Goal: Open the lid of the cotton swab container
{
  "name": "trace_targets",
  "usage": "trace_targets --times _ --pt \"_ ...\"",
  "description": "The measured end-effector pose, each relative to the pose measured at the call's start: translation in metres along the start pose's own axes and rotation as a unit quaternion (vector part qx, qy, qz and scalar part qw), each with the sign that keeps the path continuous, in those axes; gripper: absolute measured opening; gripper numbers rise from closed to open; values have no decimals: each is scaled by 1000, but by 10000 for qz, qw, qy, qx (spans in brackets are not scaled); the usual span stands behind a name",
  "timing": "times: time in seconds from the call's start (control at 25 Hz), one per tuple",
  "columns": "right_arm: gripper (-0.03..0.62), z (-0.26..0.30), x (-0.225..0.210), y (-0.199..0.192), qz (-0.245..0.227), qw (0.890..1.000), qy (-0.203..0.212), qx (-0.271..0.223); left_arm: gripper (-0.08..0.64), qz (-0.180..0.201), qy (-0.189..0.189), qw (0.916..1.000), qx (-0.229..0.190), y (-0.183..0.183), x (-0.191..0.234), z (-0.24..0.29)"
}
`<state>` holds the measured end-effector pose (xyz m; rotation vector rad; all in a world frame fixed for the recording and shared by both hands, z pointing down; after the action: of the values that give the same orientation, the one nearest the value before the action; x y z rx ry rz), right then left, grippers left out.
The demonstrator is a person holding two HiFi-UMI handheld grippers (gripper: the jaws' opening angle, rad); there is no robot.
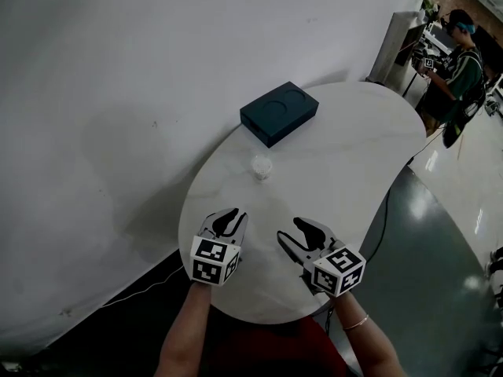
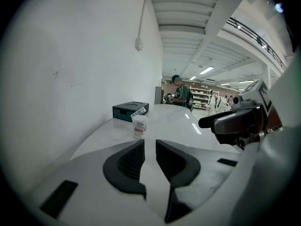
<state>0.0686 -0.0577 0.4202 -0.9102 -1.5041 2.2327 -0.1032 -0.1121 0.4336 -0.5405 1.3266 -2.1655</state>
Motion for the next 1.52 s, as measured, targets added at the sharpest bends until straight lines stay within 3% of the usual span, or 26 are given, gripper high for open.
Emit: trace_targets --times 0.24,0.8,1.16,1.52 --pt "189 -6 7 7 -123 9997 -144 -139 51 -144 9 9997 -200 5 -1 -16" --pt "30 -36 7 11 -65 9955 -748 -570 34 -428 14 9970 -640 16 -15 -44" --pt "16 -46 10 12 0 9952 -778 -601 34 -701 130 9944 -779 15 -18 -60" --pt "15 -66 7 15 -412 9923 -970 -646 34 -623 412 9935 -855 18 -37 -71"
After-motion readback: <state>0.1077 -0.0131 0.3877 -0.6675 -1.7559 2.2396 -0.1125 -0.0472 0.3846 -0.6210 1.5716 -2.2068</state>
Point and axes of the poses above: the fingertips, and each gripper's own axes: z forward along the fingers, x to its left, y out of its top, the point moved 6 cm from there along -z, backward along the fingers, and after that the axes turned 2 degrees about -x, right-handed, at the moved point
